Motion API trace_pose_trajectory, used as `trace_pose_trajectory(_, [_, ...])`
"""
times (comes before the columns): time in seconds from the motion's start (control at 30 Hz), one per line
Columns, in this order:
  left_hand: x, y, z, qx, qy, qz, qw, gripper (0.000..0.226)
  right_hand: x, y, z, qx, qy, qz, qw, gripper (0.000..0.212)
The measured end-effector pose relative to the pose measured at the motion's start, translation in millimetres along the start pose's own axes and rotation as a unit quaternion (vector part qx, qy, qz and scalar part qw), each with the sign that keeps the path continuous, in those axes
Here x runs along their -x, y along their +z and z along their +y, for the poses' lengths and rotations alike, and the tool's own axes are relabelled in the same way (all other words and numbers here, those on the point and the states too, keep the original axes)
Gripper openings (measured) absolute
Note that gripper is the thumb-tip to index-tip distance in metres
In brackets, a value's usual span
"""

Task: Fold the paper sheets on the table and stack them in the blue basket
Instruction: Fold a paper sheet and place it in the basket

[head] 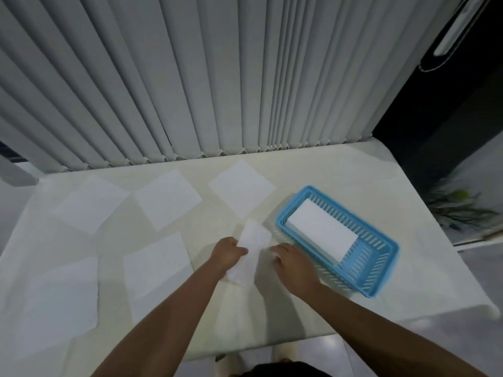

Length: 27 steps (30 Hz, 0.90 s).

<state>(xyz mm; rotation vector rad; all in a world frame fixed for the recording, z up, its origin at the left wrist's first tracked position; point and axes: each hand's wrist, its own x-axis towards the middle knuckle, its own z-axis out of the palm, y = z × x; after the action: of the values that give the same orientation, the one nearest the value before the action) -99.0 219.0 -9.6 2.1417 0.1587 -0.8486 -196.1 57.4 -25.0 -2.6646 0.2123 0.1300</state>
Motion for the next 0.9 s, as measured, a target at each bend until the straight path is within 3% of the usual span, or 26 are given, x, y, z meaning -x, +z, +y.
trace_pose_trajectory(0.07, [3.1, -9.4, 5.2, 0.154, -0.015, 0.013, 0.988, 0.012, 1.8, -10.0, -15.9, -0.084, 0.101, 0.026, 0.991, 0.026])
trace_pose_trajectory(0.13, [8.0, -14.6, 12.4, 0.302, -0.015, 0.009, 0.953, 0.021, 0.4, -14.1, -30.9, -0.195, 0.203, 0.007, 0.959, 0.039])
trace_pose_trajectory(0.2, [15.0, -16.6, 22.4, 0.404, -0.002, 0.01, 0.915, 0.027, -2.4, -15.9, -44.0, -0.325, 0.29, -0.011, 0.9, 0.046])
trace_pose_trajectory(0.27, [20.7, -15.2, 31.6, 0.457, 0.011, 0.007, 0.889, 0.027, -4.9, -18.4, -55.4, -0.464, 0.349, -0.029, 0.814, 0.042])
trace_pose_trajectory(0.33, [25.7, -12.1, 38.2, 0.482, 0.022, -0.01, 0.876, 0.027, -8.7, -21.4, -63.7, -0.586, 0.36, -0.016, 0.726, 0.032])
trace_pose_trajectory(0.4, [28.0, -8.6, 42.6, 0.497, 0.036, -0.042, 0.866, 0.027, -13.0, -26.8, -67.8, -0.646, 0.35, 0.05, 0.676, 0.017])
trace_pose_trajectory(0.47, [27.9, -6.4, 46.9, 0.503, 0.047, -0.076, 0.86, 0.025, -17.5, -34.8, -67.3, -0.642, 0.348, 0.121, 0.673, 0.01])
trace_pose_trajectory(0.6, [19.8, -8.2, 64.4, 0.477, 0.052, -0.094, 0.873, 0.019, -12.8, -56.2, -54.6, -0.563, 0.339, 0.201, 0.726, 0.031])
trace_pose_trajectory(0.67, [16.5, -5.9, 76.1, 0.456, 0.066, -0.107, 0.881, 0.017, -5.5, -66.6, -43.5, -0.528, 0.346, 0.219, 0.744, 0.029])
trace_pose_trajectory(0.9, [11.2, 24.3, 110.8, 0.369, 0.092, -0.146, 0.913, 0.022, 13.0, -95.1, 4.5, -0.494, 0.357, 0.269, 0.746, 0.013])
